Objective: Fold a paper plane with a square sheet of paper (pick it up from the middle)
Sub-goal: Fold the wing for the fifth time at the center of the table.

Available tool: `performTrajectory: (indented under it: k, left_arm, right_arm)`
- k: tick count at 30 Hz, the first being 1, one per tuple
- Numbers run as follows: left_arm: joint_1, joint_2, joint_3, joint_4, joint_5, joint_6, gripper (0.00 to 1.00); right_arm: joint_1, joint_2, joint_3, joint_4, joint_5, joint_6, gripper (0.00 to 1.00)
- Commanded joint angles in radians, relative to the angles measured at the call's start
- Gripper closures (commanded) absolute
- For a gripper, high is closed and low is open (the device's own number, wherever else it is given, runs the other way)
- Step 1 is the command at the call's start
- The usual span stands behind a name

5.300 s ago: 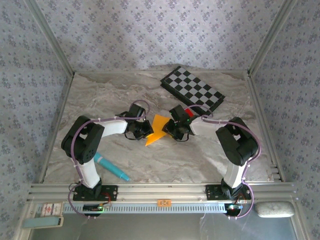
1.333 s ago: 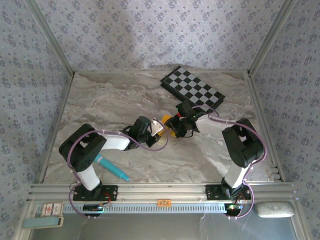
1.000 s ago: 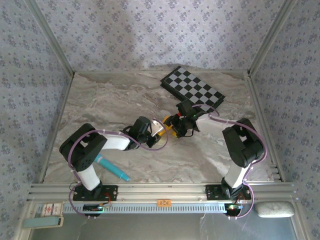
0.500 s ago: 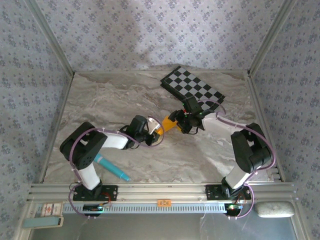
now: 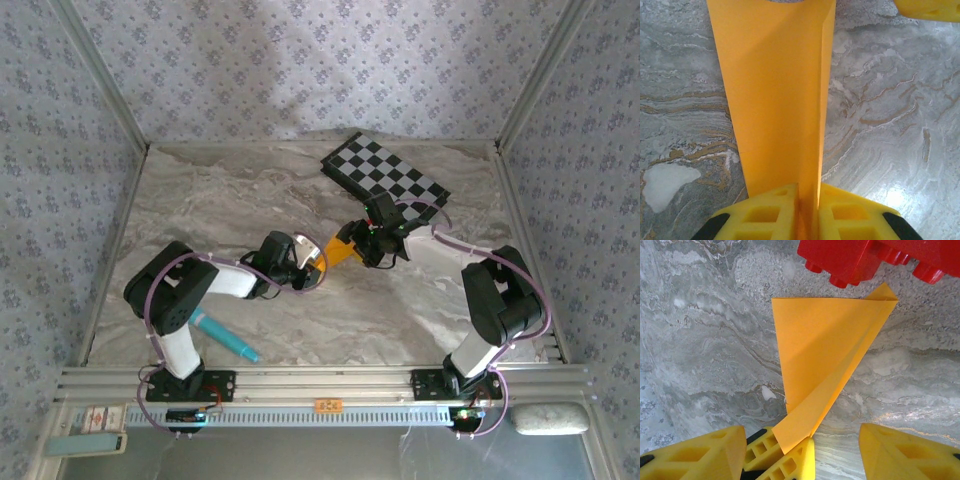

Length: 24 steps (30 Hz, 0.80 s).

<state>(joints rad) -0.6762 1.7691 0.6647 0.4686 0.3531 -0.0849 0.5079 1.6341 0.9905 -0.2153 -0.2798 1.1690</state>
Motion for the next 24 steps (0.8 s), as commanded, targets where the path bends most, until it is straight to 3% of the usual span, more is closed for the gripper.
performTrajectory:
  k: [1,14,24]
  left_arm:
    - [0.007,0.024,0.01,-0.048,0.039,-0.019,0.85]
    - [0.023,0.033,0.078,-0.213,0.058,-0.069,0.91]
    - [0.029,0.059,0.126,-0.317,0.101,-0.157,0.94]
  right_arm:
    - [-0.008,-0.014,0.0,-0.032,0.016,-0.015,0.37]
    - [-0.014,-0.028,-0.014,-0.018,0.025,-0.063,0.37]
    - [-0.022,-0.068,-0.099,0.102,0.001,-0.174,0.39]
